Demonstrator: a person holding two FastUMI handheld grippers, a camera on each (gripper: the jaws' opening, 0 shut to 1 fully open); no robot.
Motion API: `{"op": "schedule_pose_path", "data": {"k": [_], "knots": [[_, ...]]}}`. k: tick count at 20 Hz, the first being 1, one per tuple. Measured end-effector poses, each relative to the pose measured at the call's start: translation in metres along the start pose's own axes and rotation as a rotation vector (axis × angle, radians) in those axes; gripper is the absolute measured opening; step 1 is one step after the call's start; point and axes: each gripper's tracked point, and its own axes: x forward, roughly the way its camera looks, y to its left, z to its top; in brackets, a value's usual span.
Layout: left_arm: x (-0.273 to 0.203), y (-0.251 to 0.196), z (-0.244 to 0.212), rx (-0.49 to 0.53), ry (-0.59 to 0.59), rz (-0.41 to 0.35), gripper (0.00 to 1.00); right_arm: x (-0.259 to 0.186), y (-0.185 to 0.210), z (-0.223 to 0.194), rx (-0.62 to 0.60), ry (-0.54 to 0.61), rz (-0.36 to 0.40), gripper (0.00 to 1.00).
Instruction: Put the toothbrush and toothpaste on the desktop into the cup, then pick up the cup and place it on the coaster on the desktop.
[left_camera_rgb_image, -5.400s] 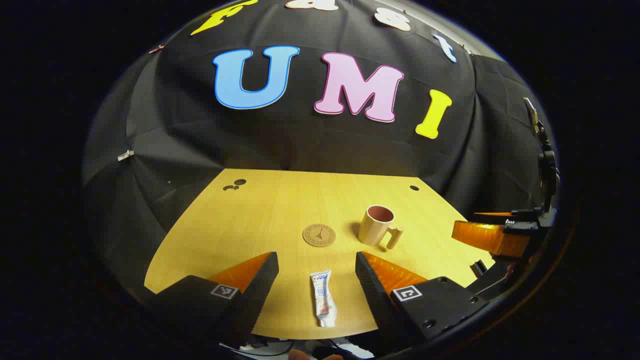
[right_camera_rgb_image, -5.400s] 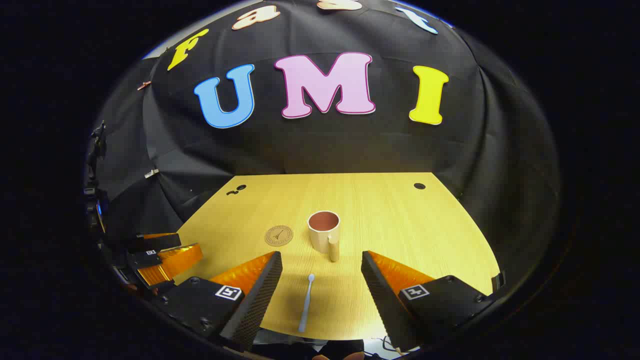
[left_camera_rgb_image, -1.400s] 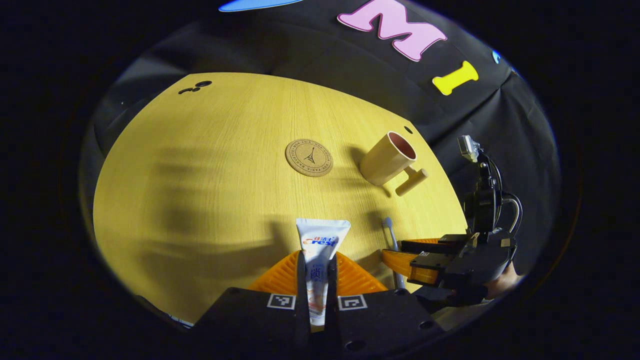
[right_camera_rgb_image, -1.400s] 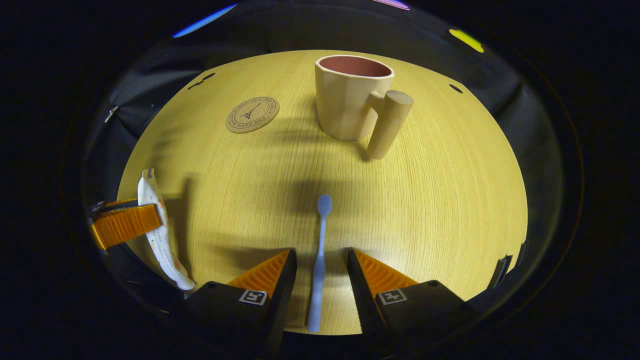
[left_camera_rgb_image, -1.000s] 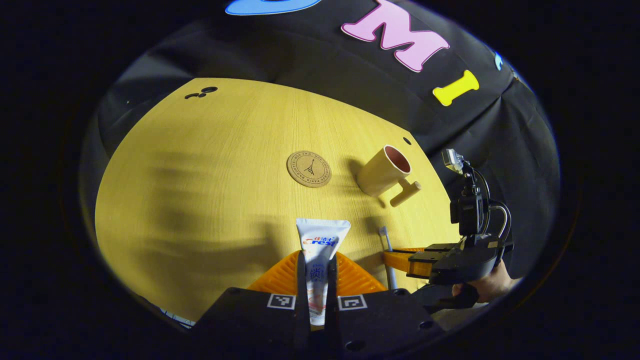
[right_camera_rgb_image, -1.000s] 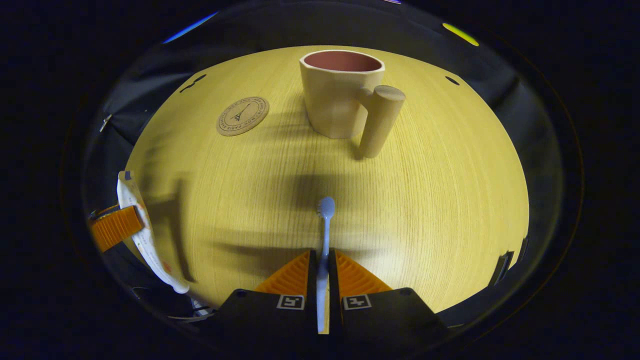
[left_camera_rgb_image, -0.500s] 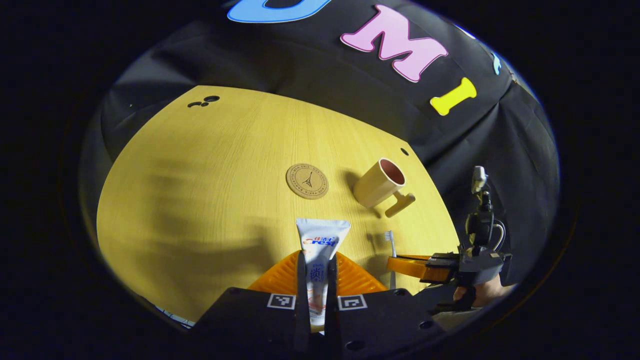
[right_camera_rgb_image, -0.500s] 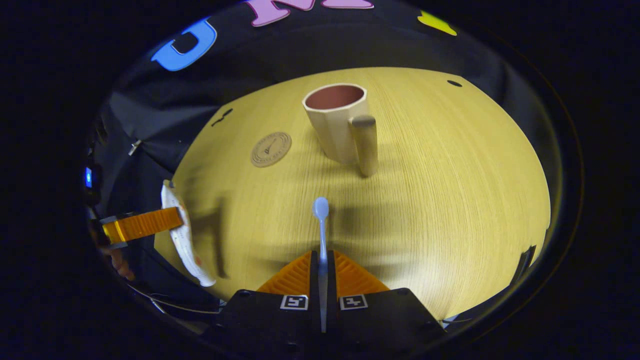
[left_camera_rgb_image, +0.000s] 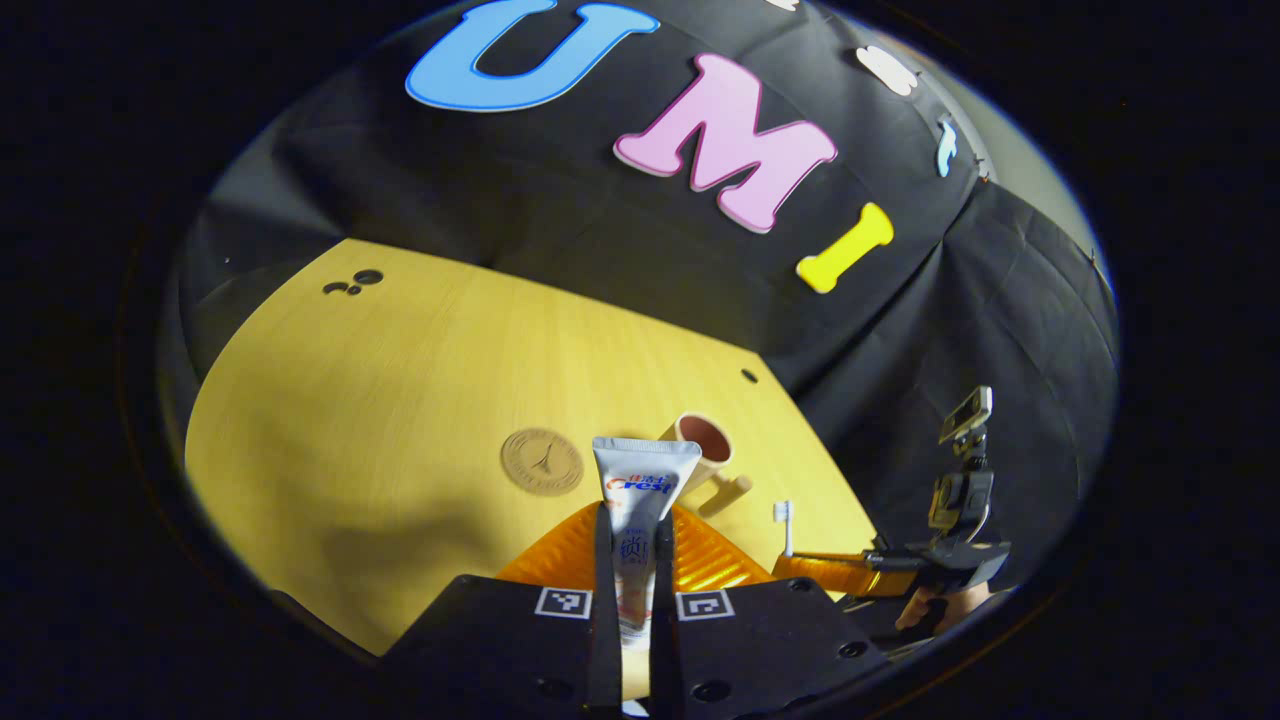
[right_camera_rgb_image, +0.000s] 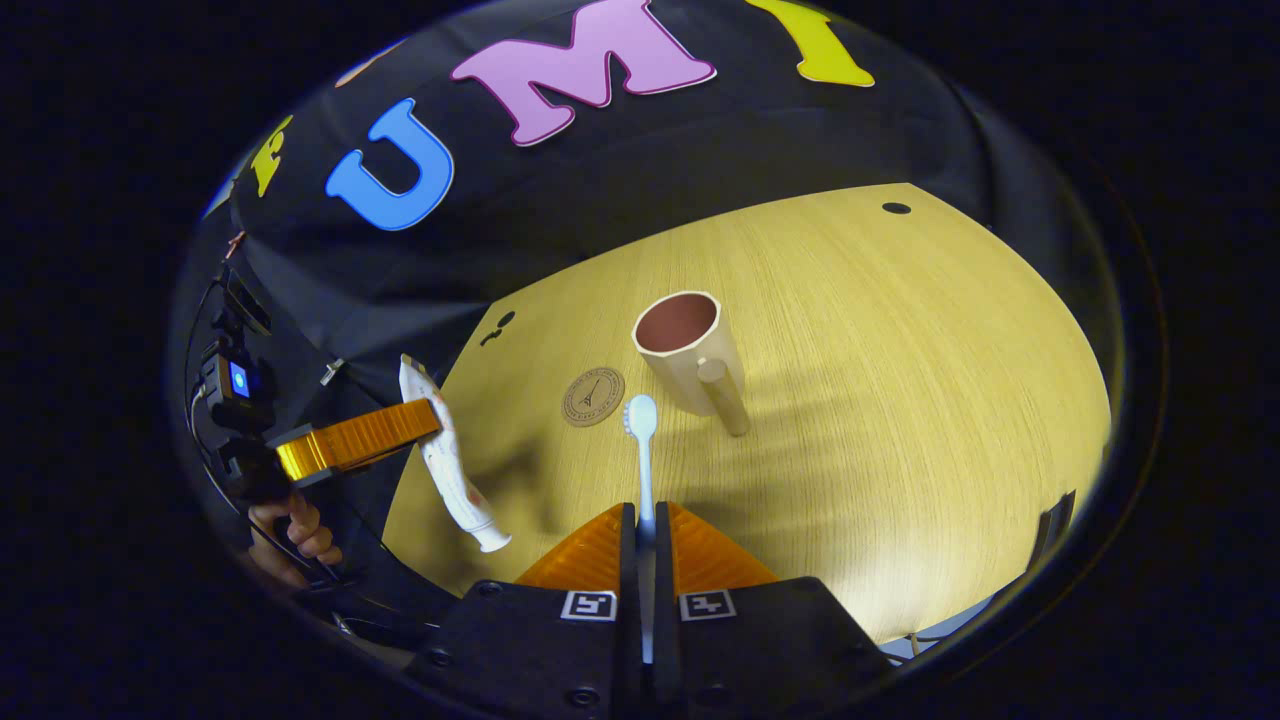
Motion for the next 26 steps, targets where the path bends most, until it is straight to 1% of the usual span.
{"op": "schedule_pose_path", "data": {"k": [3, 6, 8, 11, 14, 16, 18, 22, 26], "knots": [[0.015, -0.028, 0.041, 0.021, -0.103, -0.069, 0.16, -0.01, -0.006, 0.009, 0.0, -0.021, -0.006, 0.08], [0.038, -0.06, 0.076, 0.062, -0.179, -0.139, 0.16, -0.02, -0.01, 0.006, 0.015, -0.027, -0.018, 0.08], [0.054, -0.076, 0.088, 0.091, -0.207, -0.161, 0.16, -0.028, -0.016, 0.005, 0.024, -0.031, -0.03, 0.08], [0.086, -0.093, 0.095, 0.133, -0.222, -0.172, 0.16, -0.041, -0.023, 0.005, 0.037, -0.038, -0.041, 0.08], [0.116, -0.097, 0.095, 0.145, -0.221, -0.15, 0.16, -0.051, -0.028, 0.002, 0.048, -0.043, -0.048, 0.08], [0.125, -0.093, 0.09, 0.148, -0.22, -0.114, 0.16, -0.053, -0.031, 0.003, 0.052, -0.038, -0.045, 0.08], [0.146, -0.087, 0.092, 0.154, -0.212, -0.085, 0.16, -0.055, -0.034, 0.003, 0.052, -0.032, -0.04, 0.08], [0.165, -0.079, 0.083, 0.17, -0.186, -0.049, 0.16, -0.053, -0.044, 0.005, 0.058, -0.022, -0.032, 0.08], [0.176, -0.075, 0.072, 0.189, -0.161, -0.032, 0.16, -0.049, -0.052, 0.009, 0.056, -0.02, -0.033, 0.08]]}}
